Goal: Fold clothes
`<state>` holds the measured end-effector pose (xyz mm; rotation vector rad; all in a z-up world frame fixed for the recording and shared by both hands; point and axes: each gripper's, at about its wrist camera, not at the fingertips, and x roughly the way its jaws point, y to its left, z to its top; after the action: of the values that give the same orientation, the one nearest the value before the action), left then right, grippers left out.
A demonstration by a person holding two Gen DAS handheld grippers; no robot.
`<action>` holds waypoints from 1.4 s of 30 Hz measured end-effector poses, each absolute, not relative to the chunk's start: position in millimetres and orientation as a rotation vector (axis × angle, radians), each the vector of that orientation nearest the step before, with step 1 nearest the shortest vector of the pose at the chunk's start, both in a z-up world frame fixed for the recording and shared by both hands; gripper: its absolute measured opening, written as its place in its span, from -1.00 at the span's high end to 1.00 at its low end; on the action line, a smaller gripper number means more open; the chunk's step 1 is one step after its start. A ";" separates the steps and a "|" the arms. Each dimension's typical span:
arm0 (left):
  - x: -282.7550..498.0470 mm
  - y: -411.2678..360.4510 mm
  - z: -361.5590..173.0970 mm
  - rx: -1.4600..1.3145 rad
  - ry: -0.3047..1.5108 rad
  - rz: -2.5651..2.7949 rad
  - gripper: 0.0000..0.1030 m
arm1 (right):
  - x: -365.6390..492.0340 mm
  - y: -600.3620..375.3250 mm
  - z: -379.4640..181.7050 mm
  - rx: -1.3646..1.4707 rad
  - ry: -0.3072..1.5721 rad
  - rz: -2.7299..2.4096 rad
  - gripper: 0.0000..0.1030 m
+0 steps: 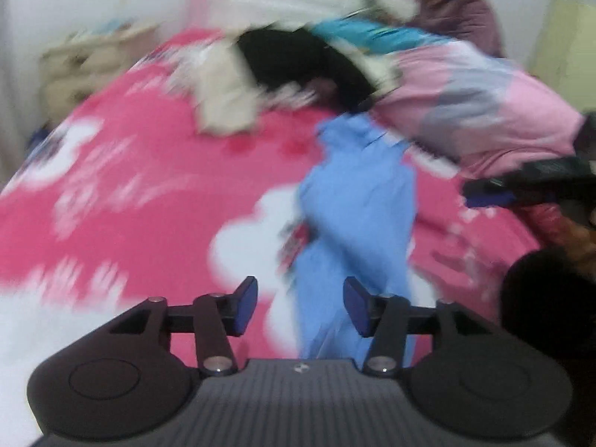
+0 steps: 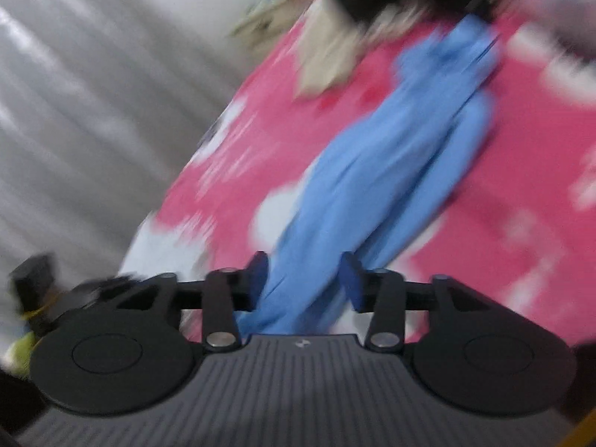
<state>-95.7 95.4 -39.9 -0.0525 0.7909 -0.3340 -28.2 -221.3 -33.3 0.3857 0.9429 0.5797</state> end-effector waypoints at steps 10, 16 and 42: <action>32.9 -2.4 -84.3 0.174 0.769 -0.463 -0.21 | 112.6 -279.4 -92.9 0.585 0.913 0.222 0.03; 46.6 -13.6 -105.8 0.142 0.773 -0.505 0.96 | 144.6 -264.2 -114.5 0.558 0.964 0.236 0.87; -69.9 224.7 -13.9 -0.494 0.488 -0.116 0.97 | 84.4 -194.2 22.5 0.569 0.572 0.621 0.97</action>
<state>-69.9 224.7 -13.9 -0.4944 0.4884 -0.1165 84.4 -194.2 22.5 0.5686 0.5717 0.6208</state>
